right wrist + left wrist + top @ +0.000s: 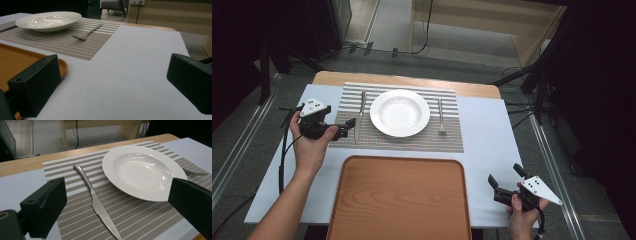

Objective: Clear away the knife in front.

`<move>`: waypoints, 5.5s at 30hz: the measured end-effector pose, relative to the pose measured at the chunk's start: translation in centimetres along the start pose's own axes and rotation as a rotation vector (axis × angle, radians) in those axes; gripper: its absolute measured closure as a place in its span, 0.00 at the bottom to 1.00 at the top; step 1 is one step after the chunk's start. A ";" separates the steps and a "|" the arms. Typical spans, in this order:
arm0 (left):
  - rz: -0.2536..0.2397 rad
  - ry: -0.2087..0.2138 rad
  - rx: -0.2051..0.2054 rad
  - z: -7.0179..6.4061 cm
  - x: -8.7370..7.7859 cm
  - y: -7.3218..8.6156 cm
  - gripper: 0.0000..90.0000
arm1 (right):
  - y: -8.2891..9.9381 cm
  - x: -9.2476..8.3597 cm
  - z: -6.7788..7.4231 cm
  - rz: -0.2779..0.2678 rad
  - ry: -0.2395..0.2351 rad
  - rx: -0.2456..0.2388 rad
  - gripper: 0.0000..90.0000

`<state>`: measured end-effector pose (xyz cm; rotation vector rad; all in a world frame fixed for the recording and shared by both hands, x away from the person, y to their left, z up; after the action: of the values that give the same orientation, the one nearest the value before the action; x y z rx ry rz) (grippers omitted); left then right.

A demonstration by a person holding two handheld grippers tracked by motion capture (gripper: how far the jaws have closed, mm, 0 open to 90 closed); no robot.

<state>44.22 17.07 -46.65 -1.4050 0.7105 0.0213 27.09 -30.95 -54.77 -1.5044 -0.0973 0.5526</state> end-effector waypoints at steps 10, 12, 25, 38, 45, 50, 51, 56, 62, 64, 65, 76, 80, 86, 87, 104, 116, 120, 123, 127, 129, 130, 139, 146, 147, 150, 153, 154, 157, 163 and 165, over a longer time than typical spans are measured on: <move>0.090 0.007 -0.028 0.6 2.7 -0.3 0.16 | 0.0 0.0 0.0 -0.001 0.003 -0.009 0.00; 0.122 0.006 -0.037 0.8 3.3 -0.3 0.19 | 0.0 0.0 0.0 0.002 0.003 -0.012 0.00; 0.327 -0.014 -0.039 1.6 7.3 0.3 0.42 | 0.1 0.2 0.2 0.011 0.011 -0.033 0.00; 0.440 -0.066 -0.053 2.7 10.9 1.3 0.64 | 0.1 0.3 0.3 0.019 0.009 -0.042 0.00; 0.485 -0.093 -0.039 2.8 12.3 2.3 0.70 | 0.2 0.3 0.3 0.021 0.010 -0.046 0.00; 0.478 -0.113 -0.018 2.8 13.0 2.4 0.72 | 0.2 0.3 0.3 0.022 0.011 -0.047 0.00; 0.483 -0.122 -0.009 2.8 13.1 2.5 0.73 | 0.2 0.3 0.3 0.022 0.010 -0.047 0.00; 0.516 -0.136 0.014 2.7 13.8 2.9 0.73 | 0.2 0.4 0.2 0.021 0.013 -0.042 0.00; 0.554 -0.133 -0.018 2.8 14.5 3.5 0.75 | 0.1 0.4 0.3 0.022 0.016 -0.046 0.00; 0.556 -0.143 -0.007 2.7 14.5 3.6 0.75 | 0.2 0.4 0.3 0.023 0.016 -0.046 0.00; 0.554 -0.149 -0.003 2.7 14.5 3.6 0.75 | 0.2 0.4 0.3 0.022 0.015 -0.046 0.00; 0.587 -0.187 0.031 3.2 14.1 3.8 0.87 | 0.2 0.4 0.3 0.027 0.016 -0.047 0.00; 0.593 -0.197 0.047 3.3 14.1 3.8 0.86 | 0.2 0.5 0.3 0.027 0.015 -0.052 0.00; 0.608 -0.195 0.062 3.3 14.1 3.7 0.82 | 0.2 0.5 0.3 0.028 0.011 -0.051 0.00; 0.617 -0.196 0.087 3.3 14.1 3.7 0.82 | 0.3 0.5 0.3 0.030 0.010 -0.050 0.00; 0.620 -0.168 0.080 3.5 14.1 3.8 0.87 | 0.2 0.5 0.3 0.027 0.006 -0.041 0.00; 0.612 -0.131 0.068 3.7 14.0 3.8 0.87 | 0.3 0.4 0.3 0.023 0.008 -0.039 0.00; 0.602 -0.125 0.059 3.7 14.0 3.8 0.87 | 0.3 0.4 0.3 0.027 0.008 -0.042 0.00; 0.600 -0.126 0.060 3.7 14.0 3.8 0.88 | 0.3 0.4 0.2 0.026 0.009 -0.039 0.00; 0.601 -0.120 0.080 3.7 13.9 3.8 0.88 | 0.2 0.5 0.2 0.025 0.009 -0.040 0.00; 0.602 -0.116 0.088 3.8 13.8 3.8 0.88 | 0.2 0.5 0.2 0.025 0.010 -0.036 0.00; 0.602 -0.116 0.089 3.8 13.8 3.8 0.88 | 0.2 0.5 0.1 0.025 0.011 -0.035 0.00; 0.578 -0.100 0.062 4.3 13.0 3.2 0.88 | 0.2 0.5 0.1 0.025 0.012 -0.036 0.00; 0.575 -0.084 0.048 4.5 12.5 3.4 0.88 | 0.2 0.5 0.1 0.028 0.014 -0.046 0.00; 0.578 -0.081 0.045 4.5 12.5 3.5 0.87 | 0.2 0.5 0.1 0.028 0.014 -0.047 0.00; 0.591 -0.070 0.051 4.3 12.6 4.1 0.87 | 0.2 0.5 0.1 0.028 0.015 -0.047 0.00; 0.594 -0.060 0.047 4.1 12.6 4.4 0.87 | 0.2 0.5 0.1 0.029 0.016 -0.048 0.00; 0.592 -0.057 0.057 4.1 12.5 4.4 0.87 | 0.2 0.5 0.1 0.029 0.016 -0.048 0.00; 0.617 -0.059 0.089 4.0 12.3 4.5 0.87 | 0.2 0.5 0.1 0.030 0.017 -0.049 0.00; 0.629 -0.104 0.151 3.9 12.0 4.7 0.82 | 0.3 0.5 0.2 0.036 0.018 -0.048 0.00; 0.632 -0.123 0.154 3.9 11.9 4.7 0.78 | 0.3 0.5 0.2 0.036 0.018 -0.048 0.00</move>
<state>53.48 16.86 -56.35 -0.9792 1.0047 0.5327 27.40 -30.58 -55.18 -1.5600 -0.0702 0.5693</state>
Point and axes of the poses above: each handheld gripper's, and its own axes: x roughly forward along the jaws, y roughly out of its underside, z roughly to its left, the point moved 10 cm from there along x, roughly forward along the jaws, and after that the axes turned 7 degrees about -y, right-handed, at the moved point
